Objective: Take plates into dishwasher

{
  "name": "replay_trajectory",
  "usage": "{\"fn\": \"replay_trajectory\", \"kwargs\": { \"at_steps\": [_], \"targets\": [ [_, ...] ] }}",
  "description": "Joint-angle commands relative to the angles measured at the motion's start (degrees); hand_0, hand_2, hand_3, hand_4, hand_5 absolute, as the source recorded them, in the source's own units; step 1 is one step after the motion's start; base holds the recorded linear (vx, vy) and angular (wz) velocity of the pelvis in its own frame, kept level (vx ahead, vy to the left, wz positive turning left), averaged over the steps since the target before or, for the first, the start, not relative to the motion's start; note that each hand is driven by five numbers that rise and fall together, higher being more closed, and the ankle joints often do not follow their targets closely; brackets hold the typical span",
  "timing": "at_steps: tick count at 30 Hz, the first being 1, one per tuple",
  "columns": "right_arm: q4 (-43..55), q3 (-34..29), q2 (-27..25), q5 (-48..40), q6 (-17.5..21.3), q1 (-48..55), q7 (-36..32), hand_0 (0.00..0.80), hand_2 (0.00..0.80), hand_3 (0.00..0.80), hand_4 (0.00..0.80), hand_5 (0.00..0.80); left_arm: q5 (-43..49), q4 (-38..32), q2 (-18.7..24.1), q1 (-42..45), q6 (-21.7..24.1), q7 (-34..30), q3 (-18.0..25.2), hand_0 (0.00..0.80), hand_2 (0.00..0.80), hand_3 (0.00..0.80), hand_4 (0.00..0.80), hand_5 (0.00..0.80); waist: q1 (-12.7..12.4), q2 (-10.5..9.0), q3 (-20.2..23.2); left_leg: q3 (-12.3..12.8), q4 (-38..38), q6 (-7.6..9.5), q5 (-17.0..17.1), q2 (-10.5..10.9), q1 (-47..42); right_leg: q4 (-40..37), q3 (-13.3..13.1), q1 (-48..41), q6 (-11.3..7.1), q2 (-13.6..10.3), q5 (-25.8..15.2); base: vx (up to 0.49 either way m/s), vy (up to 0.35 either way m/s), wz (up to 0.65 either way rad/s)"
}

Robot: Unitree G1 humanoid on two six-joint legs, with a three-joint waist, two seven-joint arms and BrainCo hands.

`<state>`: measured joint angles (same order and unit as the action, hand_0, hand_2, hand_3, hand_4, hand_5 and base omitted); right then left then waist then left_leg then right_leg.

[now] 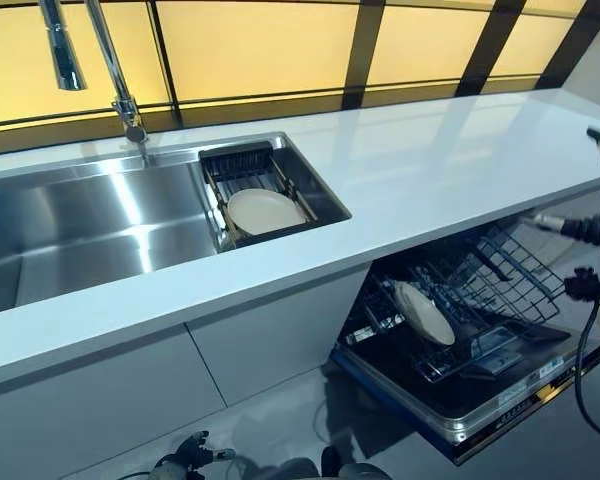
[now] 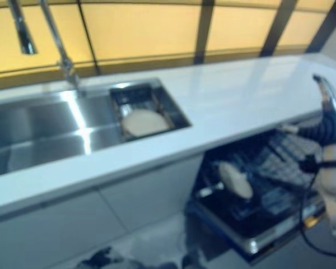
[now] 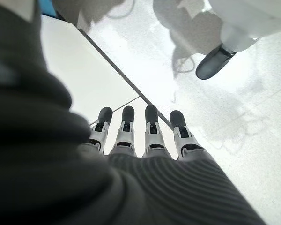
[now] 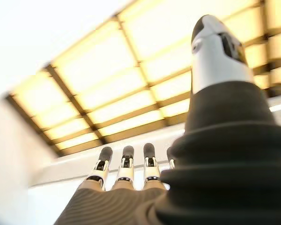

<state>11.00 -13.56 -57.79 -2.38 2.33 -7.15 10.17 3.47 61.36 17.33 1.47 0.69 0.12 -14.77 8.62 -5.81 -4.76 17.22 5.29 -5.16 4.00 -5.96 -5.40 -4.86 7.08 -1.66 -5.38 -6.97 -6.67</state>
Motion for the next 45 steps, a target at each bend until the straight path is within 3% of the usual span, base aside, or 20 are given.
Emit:
{"fn": "replay_trajectory", "kwargs": {
  "at_steps": [1,8,10,12,18,26,30,35,45],
  "targets": [
    [-2.3,5.7,-5.7,-5.0,4.0,-15.9,-4.1,0.0,0.0,0.0,0.0,0.0,-0.6,2.0,2.8,-5.3,0.1,1.7,-2.7,0.0,0.0,0.0,0.0,0.0,-4.9,-0.92,-2.1,-3.0,-1.4,7.06,-7.2,5.7,-1.1,11.3,1.8,3.3,-4.72,-3.0,0.2,-0.091,0.171,0.04],
    [-15.7,22.3,-6.8,-4.1,0.8,-33.6,-9.4,0.0,0.0,0.0,0.0,0.0,1.4,3.7,4.7,-6.0,-0.7,1.6,-4.5,0.0,0.0,0.0,0.0,0.0,-8.9,-0.6,-2.7,-9.4,-1.1,8.11,-6.6,7.3,-0.3,21.1,1.8,6.0,-3.24,-5.3,-3.0,-0.037,0.155,0.18],
    [-19.7,25.8,-7.0,-3.1,-1.9,-37.4,-12.5,0.0,0.0,0.0,0.0,0.0,2.9,3.6,5.3,-6.3,-1.1,0.8,-4.5,0.0,0.0,0.0,0.0,0.0,-9.3,-0.67,-2.9,-11.9,-0.8,8.23,-6.7,7.8,-0.4,20.1,0.7,6.4,-3.06,-4.7,-2.6,0.042,0.053,0.73],
    [-22.8,28.5,-7.3,-2.8,-1.9,-40.0,-13.4,0.0,0.0,0.0,0.0,0.0,3.0,3.5,5.6,-6.6,-1.8,0.6,-4.5,0.0,0.0,0.0,0.0,0.0,-9.4,-0.87,-2.9,-13.7,-0.7,8.24,-6.8,8.3,-0.5,17.7,0.2,6.4,-2.88,-3.7,-1.7,0.057,0.008,0.93],
    [-32.5,36.1,-6.6,-3.7,-4.6,-48.6,-17.1,0.0,0.0,0.0,0.0,0.0,2.0,3.9,5.6,-6.5,-1.7,0.8,-4.6,0.0,0.0,0.0,0.0,0.0,-9.9,-1.11,-3.0,-17.2,-0.5,7.9,-7.9,9.9,-1.4,7.8,-1.4,8.2,-3.26,-1.0,-1.2,0.124,-0.019,0.64],
    [-40.6,39.6,-5.4,-0.2,-6.9,-50.7,-21.4,0.0,0.0,0.0,0.0,0.0,1.9,4.4,6.1,-5.9,-0.2,0.6,-4.1,0.0,0.0,0.0,0.0,0.0,-10.6,-0.71,-4.5,-21.7,-1.8,8.16,-9.2,10.8,-2.8,7.2,-3.3,10.3,-3.24,-2.1,-4.6,0.215,-0.134,0.4],
    [-43.7,41.2,-6.1,0.6,-6.6,-51.7,-23.1,0.0,0.0,0.0,0.0,0.0,1.3,4.8,6.8,-5.2,0.7,1.1,-3.5,0.0,0.0,0.0,0.0,0.0,-11.8,-1.07,-4.6,-21.8,-2.1,7.58,-9.1,10.0,-2.0,7.1,-1.4,8.3,-3.54,-2.5,-2.5,0.189,-0.264,0.69],
    [-46.9,42.9,-7.2,1.9,-8.2,-52.7,-25.0,0.0,0.0,0.0,0.0,0.0,1.1,3.3,7.1,-3.2,2.2,0.0,-2.3,0.0,0.0,0.0,0.0,0.0,-13.0,-1.23,-4.3,-19.4,-0.9,5.37,-8.6,7.0,-2.5,4.2,2.2,4.4,-2.83,-1.2,0.3,0.183,-0.238,0.31],
    [-44.6,40.3,-6.6,3.4,-10.7,-48.6,-27.8,0.0,0.0,0.0,0.0,0.0,1.6,2.7,8.1,-1.4,2.7,0.9,-0.8,0.0,0.0,0.0,0.0,0.0,-12.0,-0.83,-6.6,-16.6,-2.1,4.41,-8.5,4.8,-2.0,5.6,2.8,5.0,-1.81,-0.2,1.8,0.109,-0.174,0.08]
  ]
}}
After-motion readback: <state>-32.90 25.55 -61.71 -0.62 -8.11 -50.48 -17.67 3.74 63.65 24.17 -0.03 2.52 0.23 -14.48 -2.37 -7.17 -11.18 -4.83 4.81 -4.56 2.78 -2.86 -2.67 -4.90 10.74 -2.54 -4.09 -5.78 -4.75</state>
